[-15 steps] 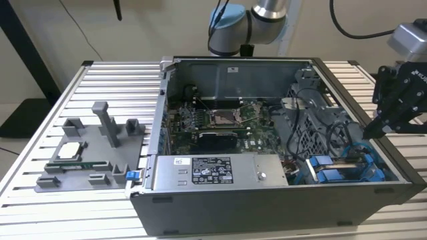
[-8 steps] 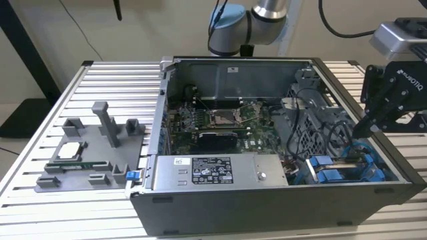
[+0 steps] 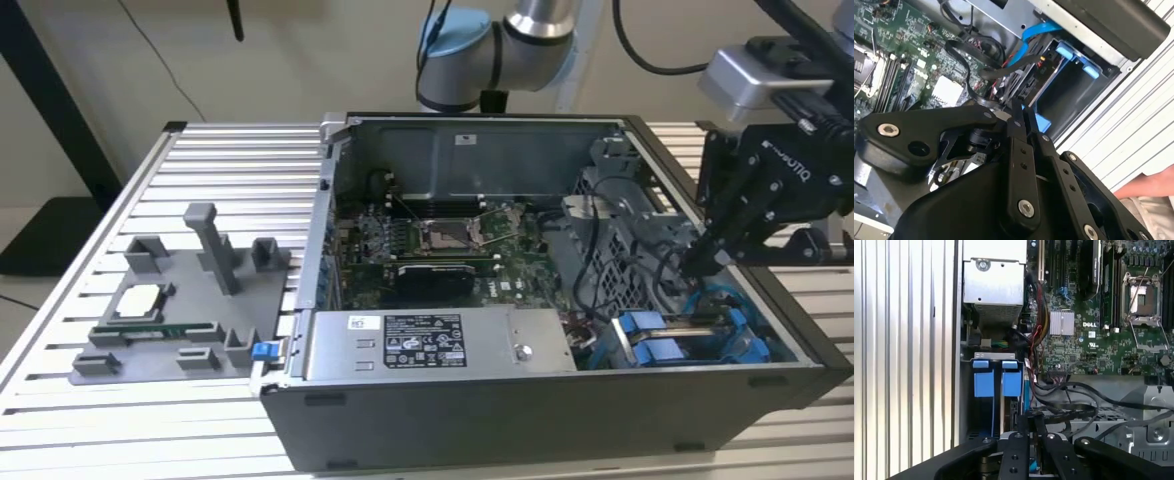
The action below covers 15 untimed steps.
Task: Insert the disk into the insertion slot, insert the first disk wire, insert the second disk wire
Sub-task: 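Insert the second disk wire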
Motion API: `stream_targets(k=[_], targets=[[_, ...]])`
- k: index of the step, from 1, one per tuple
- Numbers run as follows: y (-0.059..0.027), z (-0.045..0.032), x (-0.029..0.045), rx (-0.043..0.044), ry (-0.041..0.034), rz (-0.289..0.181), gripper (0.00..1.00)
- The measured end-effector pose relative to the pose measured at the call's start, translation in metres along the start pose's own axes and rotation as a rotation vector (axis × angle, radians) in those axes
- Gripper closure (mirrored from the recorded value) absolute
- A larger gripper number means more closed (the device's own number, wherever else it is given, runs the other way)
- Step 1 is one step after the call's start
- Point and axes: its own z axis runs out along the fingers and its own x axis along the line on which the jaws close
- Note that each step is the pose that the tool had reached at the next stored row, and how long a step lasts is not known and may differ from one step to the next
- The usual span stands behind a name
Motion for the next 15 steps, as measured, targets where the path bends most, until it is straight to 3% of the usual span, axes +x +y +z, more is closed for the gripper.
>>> stream_targets(k=[4, 8, 15], targets=[[0.0119, 0.0009, 0.0001, 0.0261, -0.0003, -0.002, 1.00], [0.0184, 0.0014, 0.0003, 0.0542, -0.0154, -0.006, 1.00], [0.0207, 0.0044, 0.0045, 0.0727, -0.0162, -0.007, 1.00]])
